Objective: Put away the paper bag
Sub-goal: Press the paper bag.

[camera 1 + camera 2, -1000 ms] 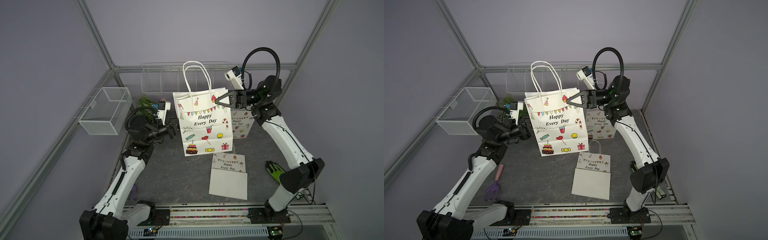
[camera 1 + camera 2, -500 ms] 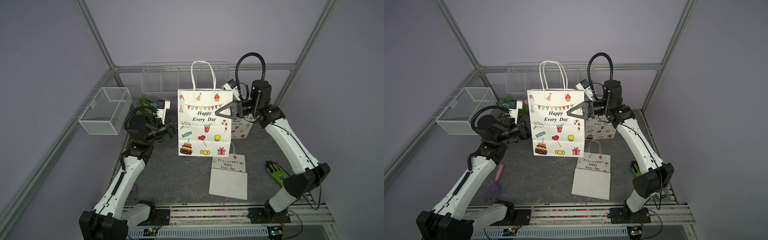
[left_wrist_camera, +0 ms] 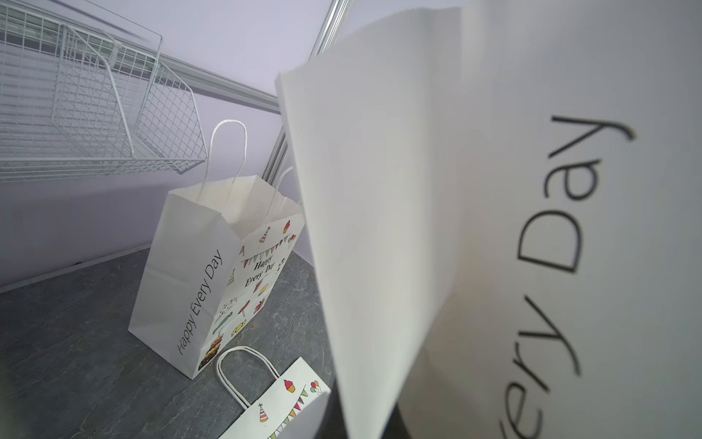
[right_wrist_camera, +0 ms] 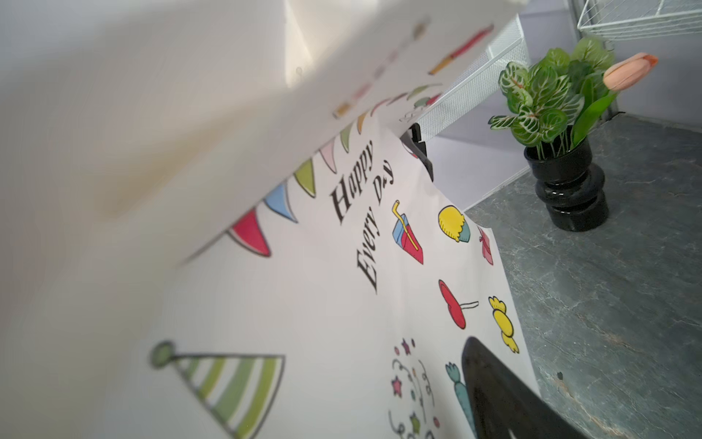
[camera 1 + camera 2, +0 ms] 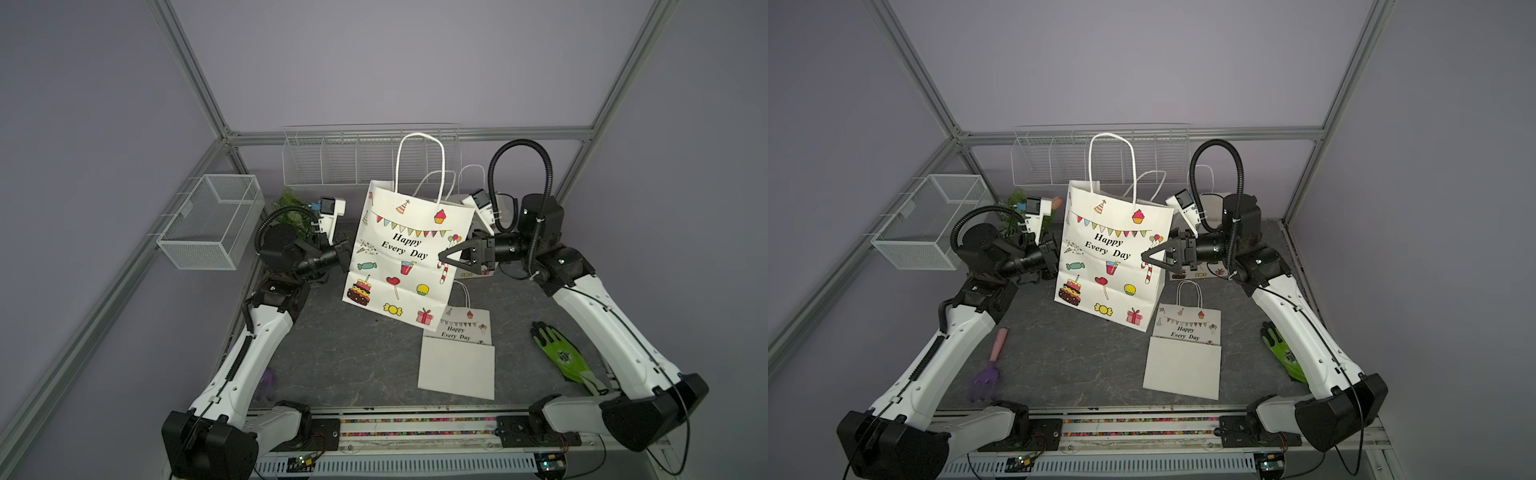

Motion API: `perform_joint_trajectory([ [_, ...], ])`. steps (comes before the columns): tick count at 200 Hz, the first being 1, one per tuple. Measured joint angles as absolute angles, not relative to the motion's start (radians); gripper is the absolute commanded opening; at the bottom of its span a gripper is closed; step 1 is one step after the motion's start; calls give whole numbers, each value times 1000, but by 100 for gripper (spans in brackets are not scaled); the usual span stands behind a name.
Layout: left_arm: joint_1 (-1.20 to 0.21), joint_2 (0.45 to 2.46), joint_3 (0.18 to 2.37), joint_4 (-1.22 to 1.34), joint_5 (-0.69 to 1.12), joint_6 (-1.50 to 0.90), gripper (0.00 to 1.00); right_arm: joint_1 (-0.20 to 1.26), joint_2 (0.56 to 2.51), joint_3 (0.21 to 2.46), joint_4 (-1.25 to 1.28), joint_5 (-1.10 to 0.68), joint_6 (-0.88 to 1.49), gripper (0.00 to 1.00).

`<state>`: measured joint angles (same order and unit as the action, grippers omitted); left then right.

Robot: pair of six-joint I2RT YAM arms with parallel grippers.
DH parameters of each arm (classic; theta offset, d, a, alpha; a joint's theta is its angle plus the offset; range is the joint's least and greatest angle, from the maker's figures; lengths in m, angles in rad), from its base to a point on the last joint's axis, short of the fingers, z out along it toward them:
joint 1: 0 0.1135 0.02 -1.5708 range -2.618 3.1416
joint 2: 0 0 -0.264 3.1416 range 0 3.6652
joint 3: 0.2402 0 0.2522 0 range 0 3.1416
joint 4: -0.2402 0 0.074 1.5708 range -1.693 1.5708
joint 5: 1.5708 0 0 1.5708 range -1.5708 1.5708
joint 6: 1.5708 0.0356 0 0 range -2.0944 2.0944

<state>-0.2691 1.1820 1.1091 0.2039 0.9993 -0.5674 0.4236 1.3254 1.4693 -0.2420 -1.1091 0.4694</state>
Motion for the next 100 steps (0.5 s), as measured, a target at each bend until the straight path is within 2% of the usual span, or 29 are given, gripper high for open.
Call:
perform_joint_trajectory([
  [19, -268, 1182, 1093, 212, 1003, -577, 0, 424, 1287, 1467, -226, -1066, 456, 89],
  [100, -268, 1185, 1066, 261, 1003, -628, 0, 416, 1251, 1480, -117, -1009, 486, 89],
])
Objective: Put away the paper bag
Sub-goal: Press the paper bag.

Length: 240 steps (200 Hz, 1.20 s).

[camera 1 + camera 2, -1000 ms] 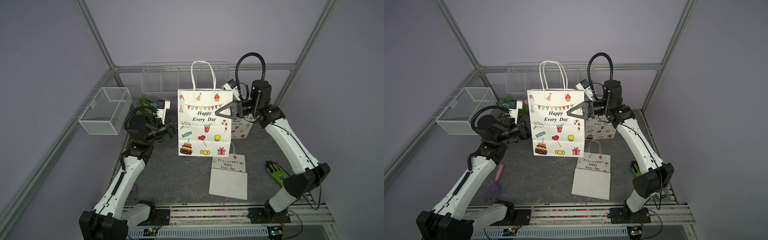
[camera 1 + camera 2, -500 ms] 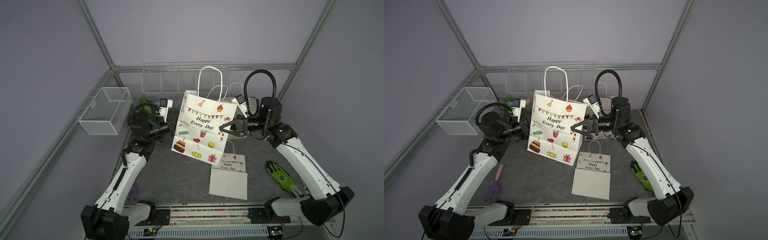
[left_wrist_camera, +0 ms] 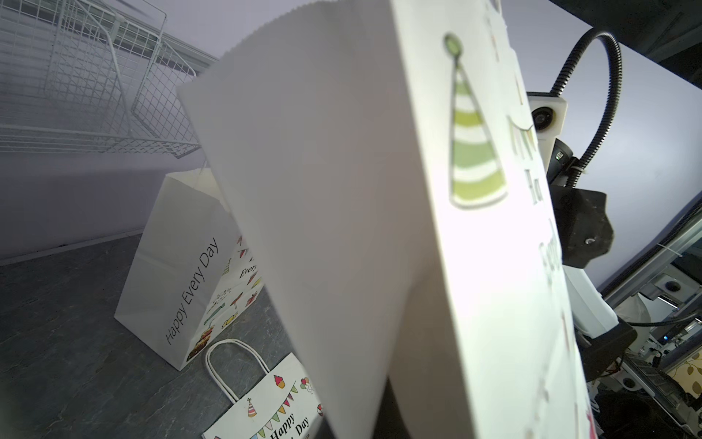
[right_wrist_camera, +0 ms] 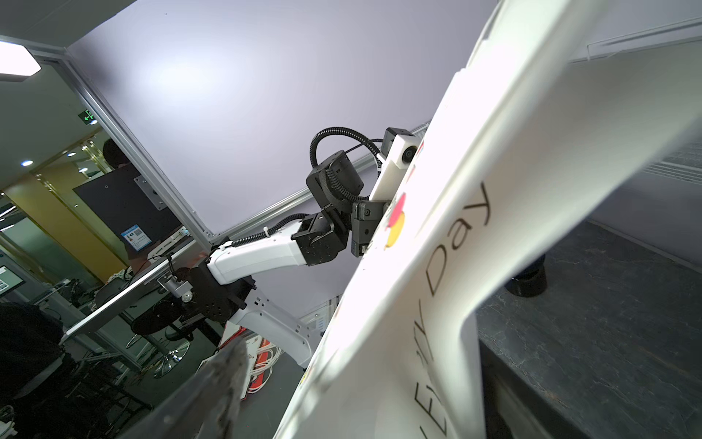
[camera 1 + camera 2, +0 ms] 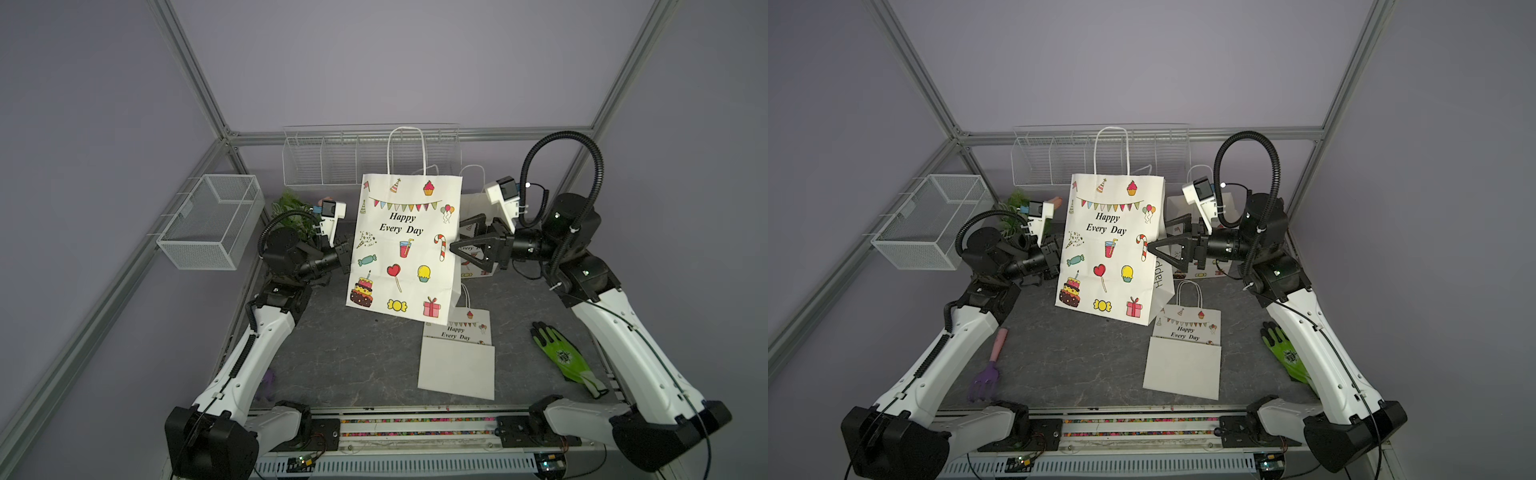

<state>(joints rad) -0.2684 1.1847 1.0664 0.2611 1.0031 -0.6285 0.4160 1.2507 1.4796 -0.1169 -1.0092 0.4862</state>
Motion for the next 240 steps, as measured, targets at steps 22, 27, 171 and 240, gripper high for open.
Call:
perform_joint_trajectory([
  [22, -268, 1185, 1066, 263, 1003, -628, 0, 421, 1254, 1448, -82, -1006, 517, 89],
  [27, -268, 1185, 1066, 262, 1002, -627, 0, 424, 1257, 1445, -79, -1005, 523, 89],
  [171, -286, 1178, 1066, 49, 896, -455, 0, 498, 1277, 1445, -271, -826, 506, 83],
  [240, -286, 1155, 1065, 39, 883, -453, 0, 542, 1306, 1430, -245, -794, 513, 35],
])
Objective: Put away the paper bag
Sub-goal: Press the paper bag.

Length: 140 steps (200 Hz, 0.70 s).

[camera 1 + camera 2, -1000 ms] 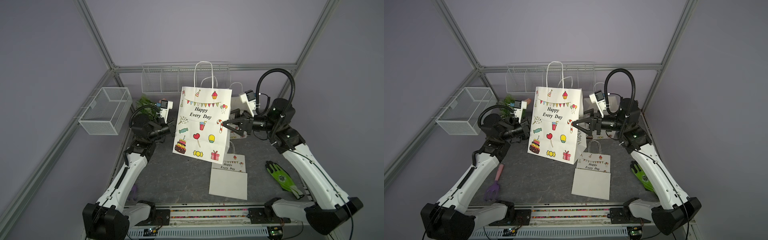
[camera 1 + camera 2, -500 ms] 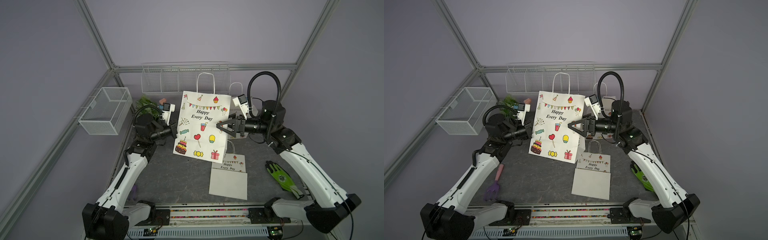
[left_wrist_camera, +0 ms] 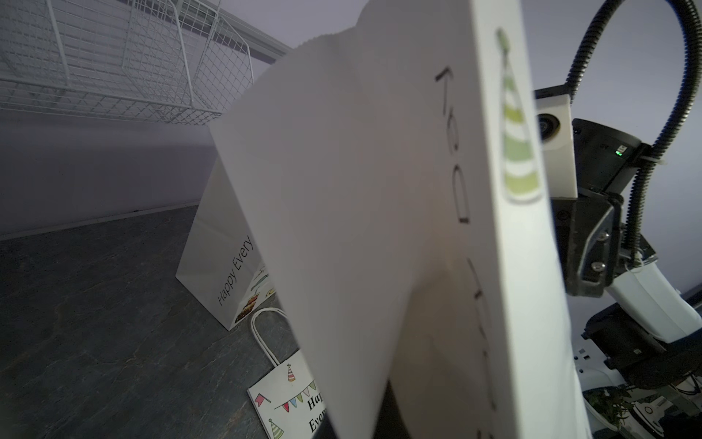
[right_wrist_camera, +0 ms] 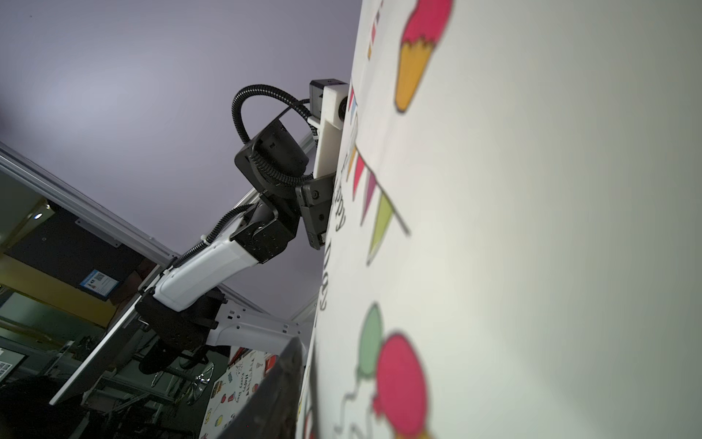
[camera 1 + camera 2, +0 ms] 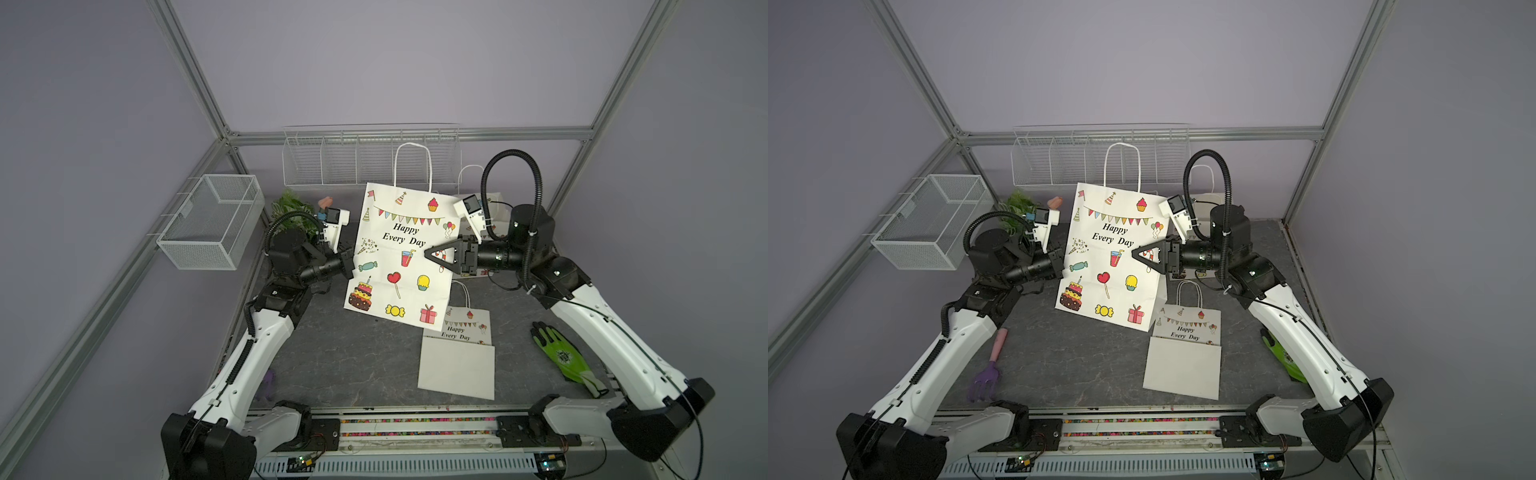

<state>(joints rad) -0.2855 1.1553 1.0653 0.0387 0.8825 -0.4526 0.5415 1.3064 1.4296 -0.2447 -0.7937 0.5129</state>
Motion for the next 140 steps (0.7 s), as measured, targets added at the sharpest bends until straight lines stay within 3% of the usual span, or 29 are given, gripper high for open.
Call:
perform_joint_trajectory([
  [29, -286, 1150, 1064, 40, 883, -456, 1, 545, 1312, 1429, -244, -781, 510, 23],
  [69, -286, 1143, 1062, 39, 879, -460, 21, 546, 1311, 1431, -267, -775, 489, 10],
  [81, -286, 1142, 1062, 38, 875, -456, 35, 546, 1309, 1432, -277, -775, 482, 7],
  [96, -284, 1137, 1061, 31, 867, -461, 65, 538, 1304, 1432, -289, -776, 478, 7],
  [119, -284, 1125, 1061, 7, 834, -454, 98, 512, 1289, 1432, -302, -800, 477, 7],
  [140, -270, 1102, 1062, -47, 777, -441, 100, 463, 1275, 1436, -320, -844, 471, 7],
])
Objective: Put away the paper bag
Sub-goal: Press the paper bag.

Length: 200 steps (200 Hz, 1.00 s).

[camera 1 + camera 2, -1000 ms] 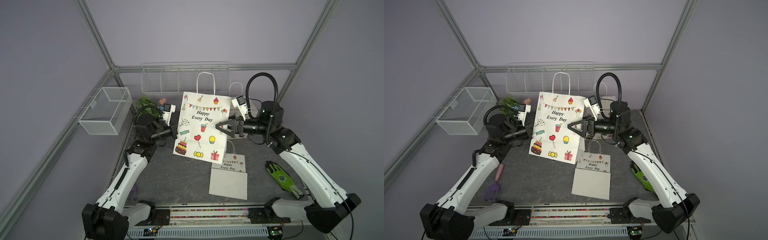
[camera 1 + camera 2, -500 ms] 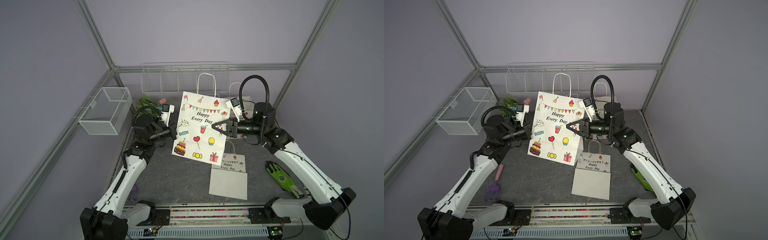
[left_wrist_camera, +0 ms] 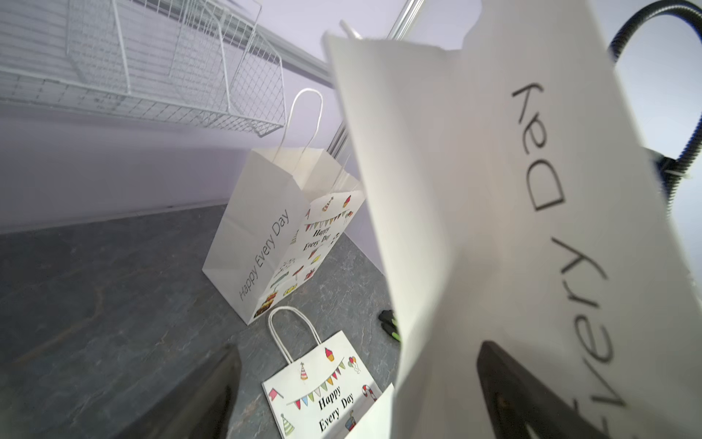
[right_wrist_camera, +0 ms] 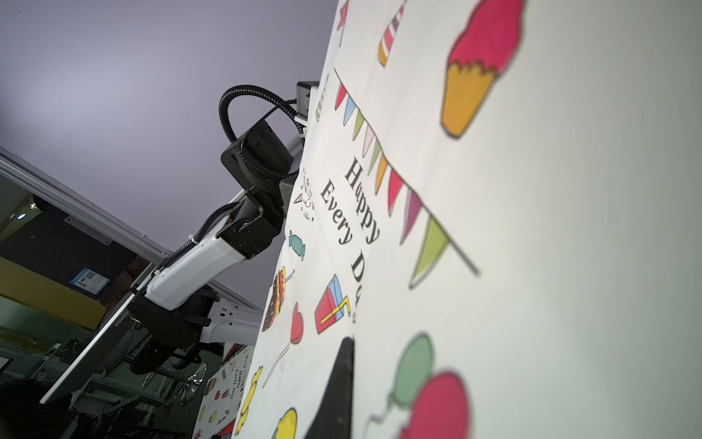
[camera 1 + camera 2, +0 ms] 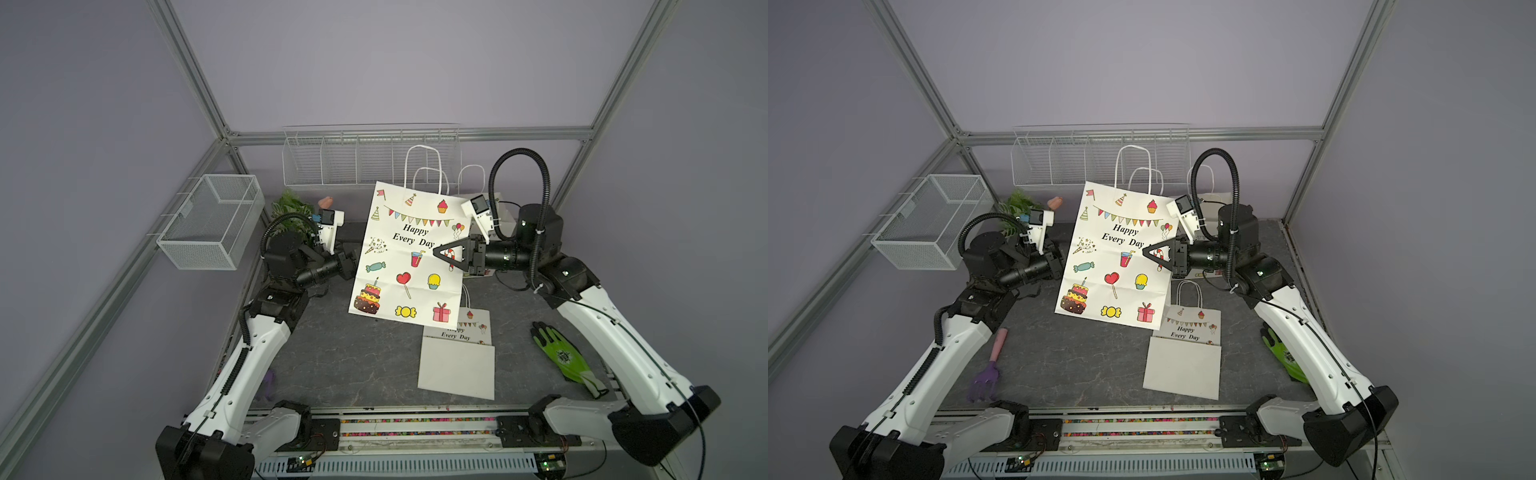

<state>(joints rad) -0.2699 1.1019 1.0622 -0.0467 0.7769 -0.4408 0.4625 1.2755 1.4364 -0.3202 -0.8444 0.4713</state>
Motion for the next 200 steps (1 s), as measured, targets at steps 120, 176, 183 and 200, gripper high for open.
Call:
perform_joint_trajectory([
  [120, -106, 1052, 1050, 333, 900, -835, 100, 335, 1410, 1579, -500, -1255, 223, 7],
  [176, -249, 1058, 1043, 427, 1049, -869, 100, 325, 1482, 1634, -451, -1369, 243, 7],
  [183, -262, 1058, 1047, 408, 1058, -852, 100, 325, 1487, 1641, -448, -1375, 246, 7],
  [200, -281, 1059, 1056, 365, 1074, -822, 100, 325, 1491, 1655, -440, -1382, 255, 7],
])
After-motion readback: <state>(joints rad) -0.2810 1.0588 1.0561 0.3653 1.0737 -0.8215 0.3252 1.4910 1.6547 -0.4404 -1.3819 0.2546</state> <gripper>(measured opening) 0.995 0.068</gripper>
